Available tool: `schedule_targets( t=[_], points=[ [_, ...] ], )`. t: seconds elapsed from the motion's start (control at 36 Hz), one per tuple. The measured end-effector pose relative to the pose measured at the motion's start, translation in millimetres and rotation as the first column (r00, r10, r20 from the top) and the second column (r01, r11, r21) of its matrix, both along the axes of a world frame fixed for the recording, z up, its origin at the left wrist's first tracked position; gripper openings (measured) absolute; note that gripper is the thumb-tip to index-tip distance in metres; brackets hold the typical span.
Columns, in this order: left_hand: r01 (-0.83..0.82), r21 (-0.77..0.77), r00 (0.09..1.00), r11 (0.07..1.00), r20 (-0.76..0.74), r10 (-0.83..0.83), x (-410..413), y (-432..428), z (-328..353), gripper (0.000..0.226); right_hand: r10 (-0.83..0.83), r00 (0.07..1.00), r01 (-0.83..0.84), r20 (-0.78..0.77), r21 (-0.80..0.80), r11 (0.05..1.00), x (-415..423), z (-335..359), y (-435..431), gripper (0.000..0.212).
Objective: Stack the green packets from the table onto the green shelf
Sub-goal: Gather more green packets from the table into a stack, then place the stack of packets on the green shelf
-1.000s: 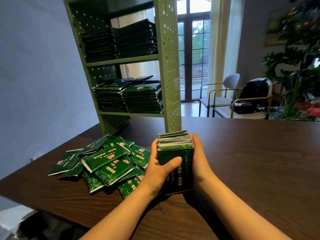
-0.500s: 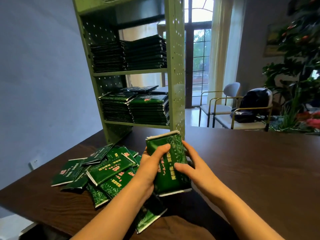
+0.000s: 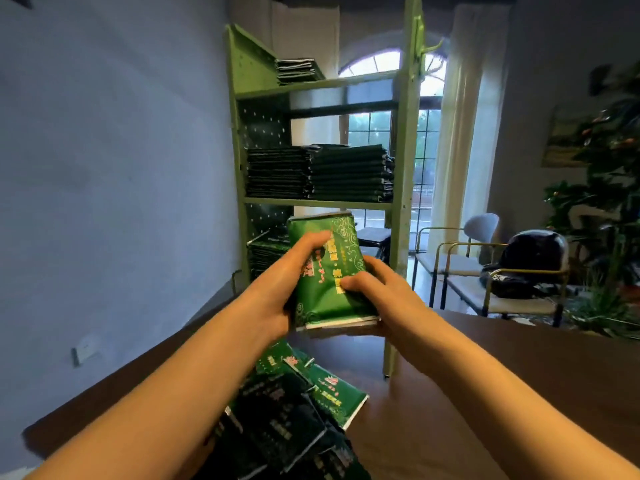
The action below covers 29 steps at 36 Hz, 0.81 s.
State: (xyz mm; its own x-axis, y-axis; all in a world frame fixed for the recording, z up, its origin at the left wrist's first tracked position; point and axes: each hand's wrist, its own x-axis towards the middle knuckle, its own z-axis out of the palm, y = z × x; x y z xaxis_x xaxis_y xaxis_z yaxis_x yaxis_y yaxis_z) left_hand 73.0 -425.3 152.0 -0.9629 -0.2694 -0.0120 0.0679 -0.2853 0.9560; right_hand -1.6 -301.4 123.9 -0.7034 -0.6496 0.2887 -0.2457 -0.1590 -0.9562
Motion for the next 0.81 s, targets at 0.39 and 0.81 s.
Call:
schedule_targets(
  t=[0.39,0.81],
  points=[
    [0.023,-0.215,0.996,0.976,-0.082,-0.041,10,-40,91,0.027,0.07,0.996,-0.067,0.052,-0.056,0.996,16,103,-50,0.023],
    [-0.001,-0.349,0.988,0.937,-0.145,-0.052,6,-69,205,0.035,-0.115,0.889,0.122,-0.443,-0.014,0.992,14,215,-59,0.043]
  ],
)
